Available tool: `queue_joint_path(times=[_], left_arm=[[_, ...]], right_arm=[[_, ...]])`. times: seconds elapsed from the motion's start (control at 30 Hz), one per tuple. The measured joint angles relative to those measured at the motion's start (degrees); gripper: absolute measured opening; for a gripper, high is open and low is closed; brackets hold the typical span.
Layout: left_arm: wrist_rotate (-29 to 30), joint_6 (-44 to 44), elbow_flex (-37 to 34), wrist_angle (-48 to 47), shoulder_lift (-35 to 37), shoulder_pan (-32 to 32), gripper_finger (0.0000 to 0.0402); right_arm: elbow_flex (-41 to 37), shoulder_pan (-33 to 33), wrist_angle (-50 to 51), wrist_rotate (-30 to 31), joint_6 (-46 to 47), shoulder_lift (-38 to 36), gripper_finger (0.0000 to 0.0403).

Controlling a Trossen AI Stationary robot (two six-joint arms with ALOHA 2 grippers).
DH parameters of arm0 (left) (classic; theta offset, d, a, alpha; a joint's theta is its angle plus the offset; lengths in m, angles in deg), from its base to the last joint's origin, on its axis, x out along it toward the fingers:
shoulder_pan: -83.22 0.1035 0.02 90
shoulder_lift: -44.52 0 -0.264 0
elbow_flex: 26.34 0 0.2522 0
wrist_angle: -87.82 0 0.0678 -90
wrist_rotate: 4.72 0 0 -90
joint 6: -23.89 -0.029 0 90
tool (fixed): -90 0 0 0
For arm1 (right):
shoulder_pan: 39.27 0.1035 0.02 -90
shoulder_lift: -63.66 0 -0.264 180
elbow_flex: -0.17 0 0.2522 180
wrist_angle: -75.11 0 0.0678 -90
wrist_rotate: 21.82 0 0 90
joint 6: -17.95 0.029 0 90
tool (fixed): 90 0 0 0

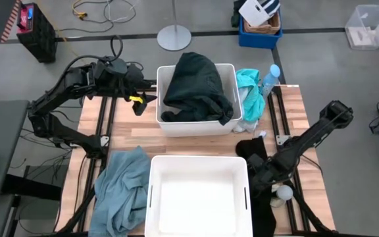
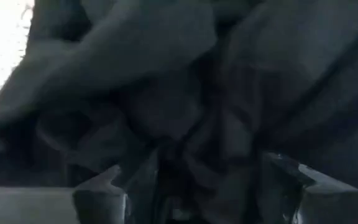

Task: Sort clothes
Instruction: Put the black shirt into the top white bin

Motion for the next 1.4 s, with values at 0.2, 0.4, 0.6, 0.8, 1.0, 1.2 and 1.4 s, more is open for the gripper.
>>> queue_joint_path(times=[0.2, 0.4, 0.6, 0.8, 1.0, 1.2, 1.4], left_arm=[[-0.02, 1.1, 0.0, 0.01, 0.0, 0.0, 0.0263], [-0.01, 1.59, 0.0, 0.02, 0.0, 0.0, 0.0263], [-0.02, 1.71, 0.0, 0.05, 0.0, 0.0, 0.0263], [0.0, 1.64, 0.0, 0.07, 0.0, 0.02, 0.0263], [0.0, 1.77, 0.0, 0.07, 0.0, 0.02, 0.0263], [0.0, 1.94, 0.0, 0.04, 0.0, 0.02, 0.0263], [0.0, 2.14, 0.0, 0.02, 0.0, 0.01, 0.0263]], right_arm=[[-1.03, -0.46, -6.48, -1.09, -0.3, 2.57, 0.0135], [-1.37, -0.19, -6.98, -1.46, -0.54, -1.36, 0.002], [3.86, 1.23, 5.76, 0.65, -0.41, -8.24, 0.002], [12.52, 1.68, 21.81, 3.86, -3.27, -13.09, 0.0019], [23.43, 0.71, 31.12, 8.91, -10.21, -14.31, 0.0018], [34.38, -2.29, 35.77, 13.81, -19.81, -13.56, 0.0018], [44.94, -6.67, 37.87, 21.81, -30.36, -13.52, 0.0018]])
